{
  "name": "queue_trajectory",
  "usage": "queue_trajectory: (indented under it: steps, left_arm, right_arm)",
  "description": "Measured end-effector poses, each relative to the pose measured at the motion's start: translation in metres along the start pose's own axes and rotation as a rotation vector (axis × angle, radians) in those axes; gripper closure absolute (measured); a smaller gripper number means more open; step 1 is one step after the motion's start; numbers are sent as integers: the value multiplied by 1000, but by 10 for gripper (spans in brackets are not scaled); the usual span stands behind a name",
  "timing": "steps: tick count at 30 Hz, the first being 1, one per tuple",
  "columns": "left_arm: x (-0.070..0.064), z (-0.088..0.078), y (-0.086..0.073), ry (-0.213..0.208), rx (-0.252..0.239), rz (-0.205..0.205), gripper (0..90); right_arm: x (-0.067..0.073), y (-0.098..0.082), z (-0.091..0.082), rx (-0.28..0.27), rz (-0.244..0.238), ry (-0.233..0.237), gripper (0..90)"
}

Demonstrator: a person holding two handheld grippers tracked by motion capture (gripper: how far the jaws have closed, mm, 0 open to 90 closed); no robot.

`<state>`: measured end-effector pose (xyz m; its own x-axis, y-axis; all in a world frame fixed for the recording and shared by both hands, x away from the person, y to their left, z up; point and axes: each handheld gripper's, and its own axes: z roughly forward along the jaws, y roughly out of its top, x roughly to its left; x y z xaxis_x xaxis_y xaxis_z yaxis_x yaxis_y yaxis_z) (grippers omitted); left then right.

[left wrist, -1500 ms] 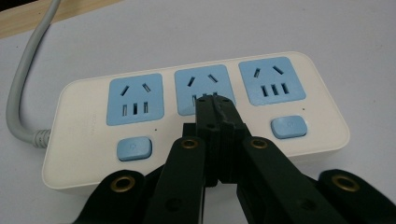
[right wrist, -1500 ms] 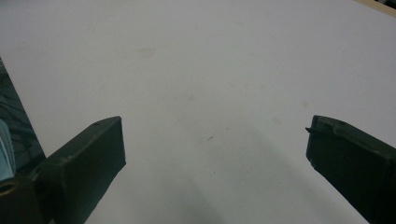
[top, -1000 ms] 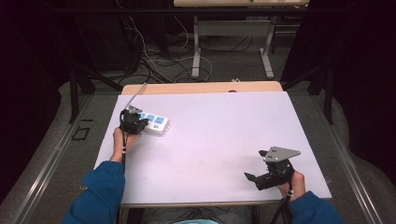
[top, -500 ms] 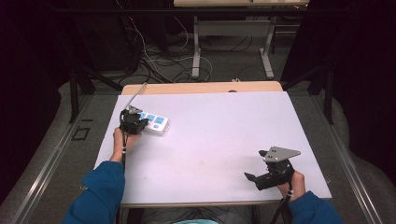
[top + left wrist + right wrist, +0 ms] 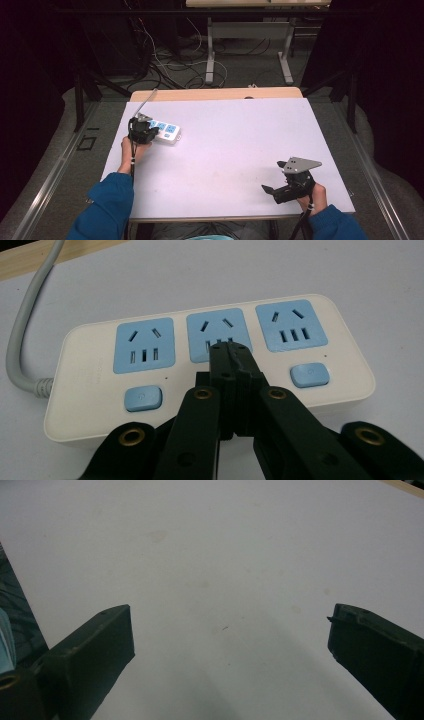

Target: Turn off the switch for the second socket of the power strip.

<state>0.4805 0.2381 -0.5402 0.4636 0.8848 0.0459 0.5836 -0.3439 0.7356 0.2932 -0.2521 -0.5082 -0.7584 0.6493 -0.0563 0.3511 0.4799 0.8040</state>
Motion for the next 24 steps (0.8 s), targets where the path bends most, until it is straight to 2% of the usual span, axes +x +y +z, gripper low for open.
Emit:
queue_trajectory:
  steps: [9,18,19,24]
  left_arm:
    - [0,0,0,1,-4,0,900]
    - [0,0,0,5,-1,1,900]
    - [0,-1,0,3,11,16,900]
    - [0,-1,0,4,11,16,900]
  right_arm:
    - [0,0,0,2,5,1,40]
    - [-1,0,0,-2,-10,1,40]
    - [-1,0,0,-2,-10,2,40]
    - [0,0,0,-1,-5,-2,40]
